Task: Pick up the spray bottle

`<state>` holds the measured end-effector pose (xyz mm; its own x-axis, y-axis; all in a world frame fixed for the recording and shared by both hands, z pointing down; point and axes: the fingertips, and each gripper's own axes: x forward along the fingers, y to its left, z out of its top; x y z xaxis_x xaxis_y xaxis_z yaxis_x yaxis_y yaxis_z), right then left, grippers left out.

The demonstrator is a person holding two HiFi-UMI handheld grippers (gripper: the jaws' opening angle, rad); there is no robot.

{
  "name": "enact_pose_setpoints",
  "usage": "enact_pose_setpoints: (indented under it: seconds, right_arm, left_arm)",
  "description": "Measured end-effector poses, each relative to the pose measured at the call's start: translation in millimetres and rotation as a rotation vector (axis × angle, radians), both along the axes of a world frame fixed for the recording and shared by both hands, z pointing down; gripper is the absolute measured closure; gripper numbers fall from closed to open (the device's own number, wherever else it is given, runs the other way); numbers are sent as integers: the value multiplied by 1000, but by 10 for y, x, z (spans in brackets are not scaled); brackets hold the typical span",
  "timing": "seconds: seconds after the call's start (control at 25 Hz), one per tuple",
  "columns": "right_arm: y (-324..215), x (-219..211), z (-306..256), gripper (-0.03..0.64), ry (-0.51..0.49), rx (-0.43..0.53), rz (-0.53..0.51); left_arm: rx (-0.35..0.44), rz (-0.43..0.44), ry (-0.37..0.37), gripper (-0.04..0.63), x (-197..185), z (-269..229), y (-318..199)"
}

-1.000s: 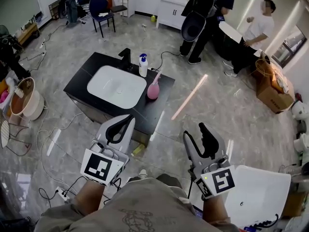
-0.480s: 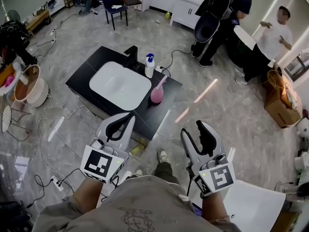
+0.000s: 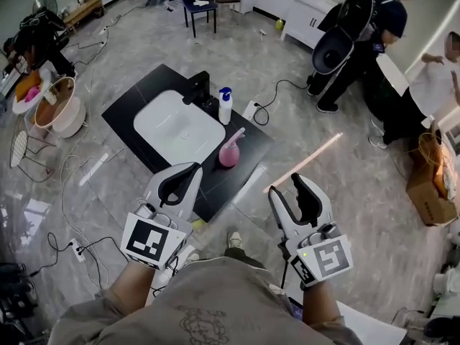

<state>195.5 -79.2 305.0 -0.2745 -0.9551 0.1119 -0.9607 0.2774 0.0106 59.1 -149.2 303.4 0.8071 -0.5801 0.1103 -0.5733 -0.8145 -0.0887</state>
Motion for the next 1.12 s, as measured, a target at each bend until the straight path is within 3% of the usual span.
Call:
enact_pose_setpoints:
  seconds: [0.52, 0.96, 1.12]
  right_arm:
    - [-448, 575, 184, 402, -56, -1, -172]
    - [-757, 510, 251, 402, -71, -12, -286]
    - [-860, 455, 285, 402, -79, -14, -294]
  left_arm:
    - [26, -191, -66, 595, 427, 73, -143]
    - [6, -323, -95, 594, 279, 80, -230]
    - [30, -319, -113, 594, 250, 64, -295]
